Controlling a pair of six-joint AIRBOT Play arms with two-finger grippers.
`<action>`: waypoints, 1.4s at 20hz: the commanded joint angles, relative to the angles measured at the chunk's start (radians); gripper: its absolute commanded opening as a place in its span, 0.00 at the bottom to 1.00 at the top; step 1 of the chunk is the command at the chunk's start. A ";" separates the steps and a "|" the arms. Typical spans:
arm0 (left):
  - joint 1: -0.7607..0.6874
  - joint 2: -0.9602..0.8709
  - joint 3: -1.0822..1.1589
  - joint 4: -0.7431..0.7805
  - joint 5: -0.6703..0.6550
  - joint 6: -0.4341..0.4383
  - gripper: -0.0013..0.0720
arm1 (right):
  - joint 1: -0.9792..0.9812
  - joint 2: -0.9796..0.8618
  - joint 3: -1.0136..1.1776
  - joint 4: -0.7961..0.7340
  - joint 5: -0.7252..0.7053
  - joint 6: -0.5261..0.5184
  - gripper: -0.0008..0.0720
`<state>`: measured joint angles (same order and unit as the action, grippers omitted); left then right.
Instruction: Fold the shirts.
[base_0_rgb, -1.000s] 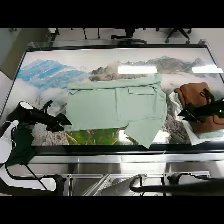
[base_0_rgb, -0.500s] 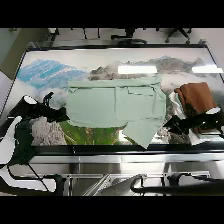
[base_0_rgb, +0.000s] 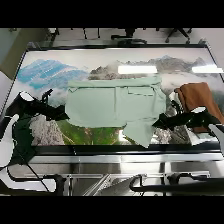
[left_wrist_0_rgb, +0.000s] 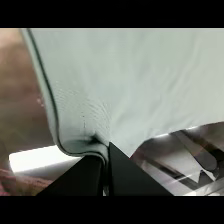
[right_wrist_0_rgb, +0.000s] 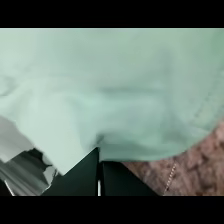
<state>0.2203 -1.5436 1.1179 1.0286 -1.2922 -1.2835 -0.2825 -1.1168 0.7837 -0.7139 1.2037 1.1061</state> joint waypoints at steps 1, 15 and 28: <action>0.023 0.086 -0.109 0.072 -0.045 -0.015 0.03 | -0.061 0.136 0.003 -0.214 0.111 0.136 0.03; 0.018 0.211 0.000 0.094 -0.082 -0.062 0.03 | -0.112 0.237 0.182 -0.002 -0.106 -0.031 0.03; -0.087 -0.357 0.579 0.074 -0.150 -0.099 0.81 | 0.032 -0.275 0.499 0.053 -0.267 -0.212 0.25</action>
<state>0.1410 -1.8210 1.5948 1.1244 -1.3853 -1.3769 -0.2531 -1.3529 1.2434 -0.6533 0.9432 0.9314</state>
